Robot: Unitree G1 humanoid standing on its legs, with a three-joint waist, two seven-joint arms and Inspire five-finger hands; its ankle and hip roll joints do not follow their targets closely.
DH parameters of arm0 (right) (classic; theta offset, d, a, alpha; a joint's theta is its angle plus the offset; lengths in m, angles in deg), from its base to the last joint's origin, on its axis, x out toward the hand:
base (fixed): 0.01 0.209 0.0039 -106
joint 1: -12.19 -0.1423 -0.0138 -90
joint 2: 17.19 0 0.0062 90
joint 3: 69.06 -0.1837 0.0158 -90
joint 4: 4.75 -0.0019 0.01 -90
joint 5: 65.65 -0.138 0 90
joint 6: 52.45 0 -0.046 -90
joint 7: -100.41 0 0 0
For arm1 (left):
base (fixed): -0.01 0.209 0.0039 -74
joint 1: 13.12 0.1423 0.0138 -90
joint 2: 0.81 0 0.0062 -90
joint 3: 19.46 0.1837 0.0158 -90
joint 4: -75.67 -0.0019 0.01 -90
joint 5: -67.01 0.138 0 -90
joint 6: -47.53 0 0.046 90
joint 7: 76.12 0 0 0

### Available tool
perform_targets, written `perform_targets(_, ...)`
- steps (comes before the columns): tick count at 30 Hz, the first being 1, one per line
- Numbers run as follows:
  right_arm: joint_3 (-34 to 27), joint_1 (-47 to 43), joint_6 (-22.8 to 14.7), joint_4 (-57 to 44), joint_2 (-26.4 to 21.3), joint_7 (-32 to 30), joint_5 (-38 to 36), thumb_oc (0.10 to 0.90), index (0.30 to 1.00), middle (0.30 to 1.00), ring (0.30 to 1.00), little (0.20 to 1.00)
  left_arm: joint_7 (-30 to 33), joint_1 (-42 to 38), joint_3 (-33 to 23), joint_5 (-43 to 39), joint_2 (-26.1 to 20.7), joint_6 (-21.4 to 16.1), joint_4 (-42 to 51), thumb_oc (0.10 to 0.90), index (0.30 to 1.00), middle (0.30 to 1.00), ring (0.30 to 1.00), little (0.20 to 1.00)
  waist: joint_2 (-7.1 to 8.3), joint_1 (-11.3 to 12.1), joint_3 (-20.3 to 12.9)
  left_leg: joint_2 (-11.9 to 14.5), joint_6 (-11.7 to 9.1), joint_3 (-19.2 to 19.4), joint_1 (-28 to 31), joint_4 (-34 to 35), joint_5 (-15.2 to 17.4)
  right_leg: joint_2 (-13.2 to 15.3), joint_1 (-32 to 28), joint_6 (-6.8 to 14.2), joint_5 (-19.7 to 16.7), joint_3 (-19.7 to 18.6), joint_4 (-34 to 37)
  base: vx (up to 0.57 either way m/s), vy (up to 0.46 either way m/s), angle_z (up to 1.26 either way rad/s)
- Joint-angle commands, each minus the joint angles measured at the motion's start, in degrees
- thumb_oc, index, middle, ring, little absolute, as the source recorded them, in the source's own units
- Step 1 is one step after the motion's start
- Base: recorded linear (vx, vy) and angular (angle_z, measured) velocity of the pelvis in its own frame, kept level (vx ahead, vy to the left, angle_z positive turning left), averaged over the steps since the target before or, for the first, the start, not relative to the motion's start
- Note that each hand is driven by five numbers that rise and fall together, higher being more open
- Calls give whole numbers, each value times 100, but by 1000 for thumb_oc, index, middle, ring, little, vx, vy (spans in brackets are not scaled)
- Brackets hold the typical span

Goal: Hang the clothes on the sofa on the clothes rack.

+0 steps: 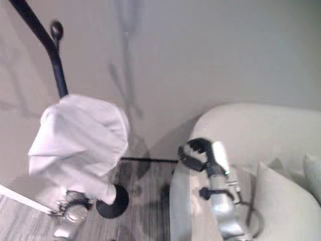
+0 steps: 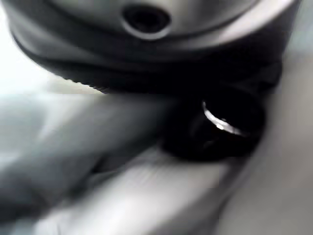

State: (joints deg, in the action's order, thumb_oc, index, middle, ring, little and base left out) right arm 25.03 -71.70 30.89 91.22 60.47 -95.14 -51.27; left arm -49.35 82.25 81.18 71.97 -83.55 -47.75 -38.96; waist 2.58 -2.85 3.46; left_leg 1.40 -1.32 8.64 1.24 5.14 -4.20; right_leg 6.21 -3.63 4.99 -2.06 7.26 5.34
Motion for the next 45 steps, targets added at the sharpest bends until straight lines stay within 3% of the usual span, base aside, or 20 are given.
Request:
perform_targets(1, -763, -988, -527, -568, -776, -531, -142, 800, 900, 900, 900, 900, 465, -894, -765, 8, -1211, -1058, 562, 800, 900, 900, 900, 900, 35, 102, -367, -63, -2, -277, 571, -14, 829, -81, -58, 171, -27, -174, -63, 0, 0, -17)
perform_targets(10, -763, -988, -527, -568, -776, -531, -142, 800, 900, 900, 900, 900, 465, -894, -765, 8, -1211, -1058, 562, 800, 900, 900, 900, 900, 35, 102, -367, -63, -2, -277, 571, -14, 829, -81, -58, 171, -27, -174, -63, 2, -2, 3)
perform_targets(11, -663, -933, -497, -473, -627, -560, -149, 800, 900, 900, 900, 900, 246, -836, -706, -902, -921, -1270, 590, 800, 900, 900, 900, 900, 19, 88, -344, -52, -1, -278, 604, -14, 856, -94, -89, 167, 0, -185, -68, 0, 0, 0)
perform_targets(12, -663, -933, -497, -473, -627, -560, -149, 800, 900, 900, 900, 900, 246, -836, -706, -902, -921, -1270, 590, 800, 900, 900, 900, 900, 19, 88, -344, -52, -1, -278, 604, -14, 856, -94, -89, 167, 0, -185, -68, 11, -64, 1)
perform_targets(13, -375, -700, -349, -238, -274, -529, -97, 800, 900, 900, 900, 900, -527, -613, -541, -3153, -335, -1544, 740, 800, 900, 900, 900, 900, 14, 33, -334, -47, 15, -294, 563, -14, 798, -111, -47, 148, -47, -214, -56, -3, -87, 0)
perform_targets(14, -235, -418, -238, -45, -78, -470, 32, 800, 900, 900, 900, 900, -811, -431, -543, -4044, -135, -1518, 704, 800, 900, 900, 900, 900, -4, 17, -301, -27, 8, -306, 547, -14, 774, -128, -46, 147, -44, -228, -45, -2, -87, 0)
perform_targets(17, -230, -407, -238, -48, -74, -473, 36, 800, 900, 900, 900, 900, -832, -420, -544, -4066, -145, -1522, 697, 800, 900, 900, 900, 900, -3, 14, -313, -26, 7, -308, 547, -14, 776, -130, -47, 146, -43, -225, -44, 2, -13, 0)
perform_targets(18, -145, -118, -169, 227, 143, -326, -119, 800, 900, 900, 900, 900, -1083, -104, -795, -4843, 0, -1389, 560, 800, 900, 900, 900, 900, -49, 50, -274, -7, -9, -321, 550, -14, 764, -156, -72, 146, -18, -226, -34, -40, -55, 0)
perform_targets(23, 80, -150, -148, 469, 256, -195, -295, 800, 900, 900, 900, 900, -1132, 228, -890, -4865, 75, -1298, 446, 800, 900, 900, 900, 900, -54, 89, -224, 3, -13, -346, 562, -14, 735, -170, -105, 124, -12, -218, -34, -35, -14, 0)
perform_targets(26, 178, -138, -178, 690, 275, -86, -452, 800, 900, 900, 900, 900, -1564, 359, -601, -4356, -237, -1088, 661, 800, 900, 900, 900, 900, -65, 104, -192, 2, -16, -370, 542, -14, 716, -165, -109, 120, -16, -202, -34, -40, 14, 5)
perform_targets(33, 178, -137, -182, 694, 277, -86, -453, 800, 900, 900, 900, 900, -1566, 363, -601, -4354, -240, -1087, 664, 800, 900, 900, 900, 900, -62, 104, -193, 1, -16, -371, 542, -14, 716, -164, -110, 120, -15, -201, -34, -4, 5, 0)
perform_targets(34, 10, -85, -329, 1029, 201, 193, -600, 800, 900, 900, 900, 900, -2909, 715, -654, -3824, -1114, -1052, 1034, 800, 900, 900, 900, 900, -145, 138, -154, 11, -28, -381, 543, -14, 724, -158, -135, 132, 2, -174, -40, -44, 64, -1)
perform_targets(35, -21, -69, -365, 1543, 269, 521, -674, 800, 900, 900, 900, 900, -3444, 1111, -1186, -3895, -1696, -1154, 1508, 800, 900, 900, 900, 900, -199, 175, -168, 8, -42, -373, 531, -14, 702, -149, -132, 125, -9, -169, -36, -47, 66, 1)
perform_targets(37, 26, -88, -370, 1828, 314, 584, -678, 800, 900, 900, 900, 900, -3728, 1292, -1426, -4146, -1845, -1214, 1716, 800, 900, 900, 900, 900, -221, 201, -180, 11, -53, -371, 521, -14, 700, -144, -128, 119, -1, -153, -34, -12, 15, -1)
perform_targets(42, 141, -169, -306, 2363, 553, 656, -763, 800, 900, 900, 900, 900, -4540, 1302, -1814, -5443, -1612, -1000, 1635, 800, 900, 900, 900, 900, -247, 255, -164, 25, -84, -378, 531, -14, 687, -143, -146, 113, 16, -149, -34, -4, -8, 4)
perform_targets(45, 168, -149, -225, 2725, 710, 685, -721, 800, 900, 900, 900, 900, -4570, 1011, -2064, -6234, -854, -919, 657, 800, 900, 900, 900, 900, -254, 318, -149, 38, -108, -406, 524, -14, 667, -143, -164, 96, 57, -110, -34, 1, -21, 2)
